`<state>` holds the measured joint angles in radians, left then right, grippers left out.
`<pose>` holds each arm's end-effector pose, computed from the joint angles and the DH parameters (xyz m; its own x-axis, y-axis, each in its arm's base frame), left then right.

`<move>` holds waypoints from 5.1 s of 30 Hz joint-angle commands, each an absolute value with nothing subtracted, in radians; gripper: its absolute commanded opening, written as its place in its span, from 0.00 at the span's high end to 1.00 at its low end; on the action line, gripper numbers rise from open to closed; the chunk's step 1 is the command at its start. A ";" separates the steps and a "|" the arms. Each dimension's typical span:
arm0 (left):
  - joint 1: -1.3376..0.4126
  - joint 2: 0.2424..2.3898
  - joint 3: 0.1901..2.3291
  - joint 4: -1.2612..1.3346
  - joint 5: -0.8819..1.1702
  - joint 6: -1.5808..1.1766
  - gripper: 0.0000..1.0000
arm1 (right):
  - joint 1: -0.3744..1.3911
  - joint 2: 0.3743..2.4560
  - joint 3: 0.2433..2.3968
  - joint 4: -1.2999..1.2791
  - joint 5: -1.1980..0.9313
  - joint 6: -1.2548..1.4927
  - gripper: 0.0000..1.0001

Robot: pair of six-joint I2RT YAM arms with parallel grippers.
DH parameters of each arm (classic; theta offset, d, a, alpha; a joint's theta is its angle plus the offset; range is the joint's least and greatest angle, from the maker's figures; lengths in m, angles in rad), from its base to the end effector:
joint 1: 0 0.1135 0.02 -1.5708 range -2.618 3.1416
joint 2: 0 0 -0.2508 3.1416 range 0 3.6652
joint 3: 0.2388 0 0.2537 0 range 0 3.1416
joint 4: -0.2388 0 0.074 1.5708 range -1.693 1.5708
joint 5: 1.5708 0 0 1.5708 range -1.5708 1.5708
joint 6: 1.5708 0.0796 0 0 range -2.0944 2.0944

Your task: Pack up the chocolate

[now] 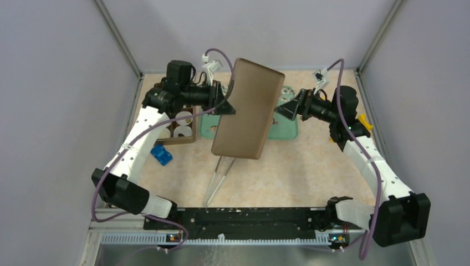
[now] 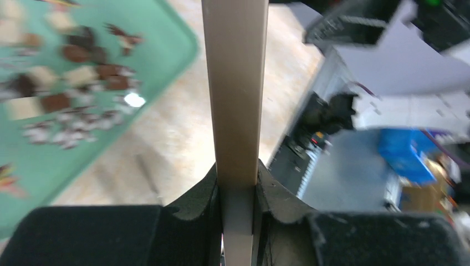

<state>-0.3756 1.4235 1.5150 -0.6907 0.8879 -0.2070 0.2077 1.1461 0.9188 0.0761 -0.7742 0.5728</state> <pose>0.2804 -0.1769 0.3738 -0.6835 0.1301 -0.7182 0.7019 0.3871 -0.5979 0.2818 0.1163 0.3252 -0.5703 0.2758 -0.7737 -0.6124 0.4850 0.6243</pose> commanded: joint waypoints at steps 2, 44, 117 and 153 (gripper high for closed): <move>-0.313 1.446 1.739 -0.890 0.509 -0.184 1.00 | 0.208 1.084 0.979 -0.284 -0.478 0.378 0.06; -0.302 1.980 1.909 -0.663 -1.280 0.273 1.00 | 0.210 1.191 1.023 -0.537 -0.269 0.407 0.11; -0.421 2.322 2.012 -0.968 -1.079 0.010 0.70 | 0.216 1.119 0.865 -0.480 -0.277 0.480 0.12; -0.363 2.004 2.114 -0.892 -0.427 -0.150 0.29 | 0.228 1.111 0.854 -0.477 -0.291 0.497 0.12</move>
<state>-0.4236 2.1345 2.0678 -0.9466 -0.5652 -0.0780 0.2096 1.1320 0.8375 -0.4988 -0.2852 0.4946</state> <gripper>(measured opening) 0.690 0.877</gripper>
